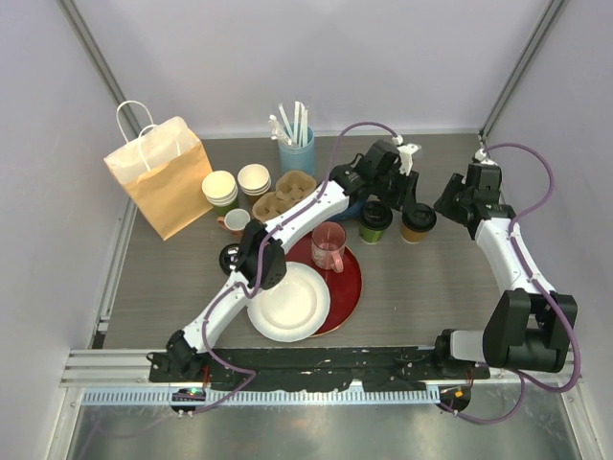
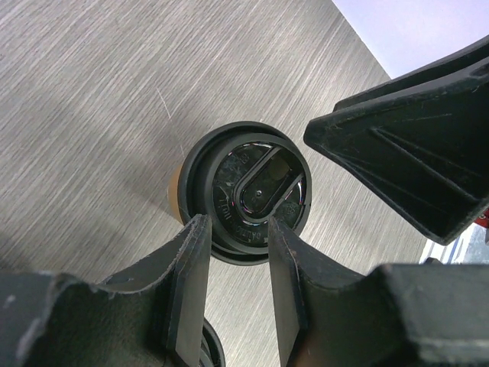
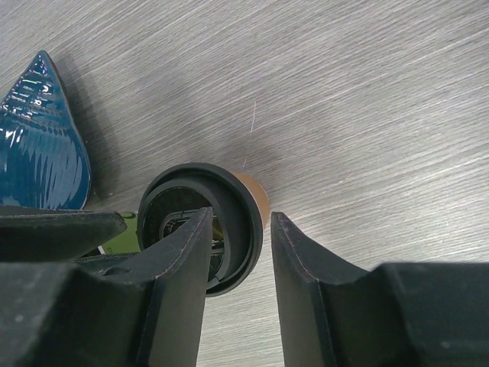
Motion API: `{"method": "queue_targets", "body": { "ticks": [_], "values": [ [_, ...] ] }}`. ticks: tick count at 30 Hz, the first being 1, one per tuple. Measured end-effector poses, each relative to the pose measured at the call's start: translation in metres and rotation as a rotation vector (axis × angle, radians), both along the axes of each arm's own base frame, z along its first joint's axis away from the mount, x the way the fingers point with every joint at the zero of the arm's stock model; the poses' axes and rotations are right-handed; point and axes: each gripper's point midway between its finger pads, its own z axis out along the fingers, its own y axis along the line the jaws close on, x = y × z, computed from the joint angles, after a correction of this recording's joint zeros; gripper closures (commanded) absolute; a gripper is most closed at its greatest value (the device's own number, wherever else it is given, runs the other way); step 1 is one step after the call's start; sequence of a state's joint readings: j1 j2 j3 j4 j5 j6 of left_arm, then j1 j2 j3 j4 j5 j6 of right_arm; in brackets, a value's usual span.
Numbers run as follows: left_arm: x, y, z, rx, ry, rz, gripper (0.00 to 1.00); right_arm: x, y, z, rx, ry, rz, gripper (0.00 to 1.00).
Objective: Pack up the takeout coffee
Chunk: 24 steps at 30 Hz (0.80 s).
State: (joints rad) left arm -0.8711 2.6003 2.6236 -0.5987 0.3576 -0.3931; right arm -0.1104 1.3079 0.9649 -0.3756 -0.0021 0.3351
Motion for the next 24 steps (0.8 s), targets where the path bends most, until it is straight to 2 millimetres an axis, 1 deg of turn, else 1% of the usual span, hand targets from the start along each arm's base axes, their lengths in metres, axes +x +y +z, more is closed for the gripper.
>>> {"method": "queue_targets", "body": {
  "ticks": [6,12,15,20,24],
  "values": [
    [0.001,0.000,-0.001,0.001,-0.002,0.002,0.61,0.001,0.009,-0.005,0.009,0.011,0.039,0.62],
    [0.002,0.000,-0.002,0.004,-0.007,0.007,0.62,0.001,0.015,-0.020,0.018,0.050,0.064,0.65],
    [0.002,0.001,-0.006,0.010,-0.002,0.007,0.63,-0.001,0.017,-0.025,0.017,0.066,0.070,0.68],
    [0.001,0.001,-0.017,0.025,0.014,0.008,0.66,-0.001,0.017,-0.028,0.016,0.064,0.070,0.73],
    [0.002,0.000,-0.018,0.019,0.013,0.010,0.69,-0.001,0.016,-0.029,0.012,0.059,0.072,0.79]
  ]
}}
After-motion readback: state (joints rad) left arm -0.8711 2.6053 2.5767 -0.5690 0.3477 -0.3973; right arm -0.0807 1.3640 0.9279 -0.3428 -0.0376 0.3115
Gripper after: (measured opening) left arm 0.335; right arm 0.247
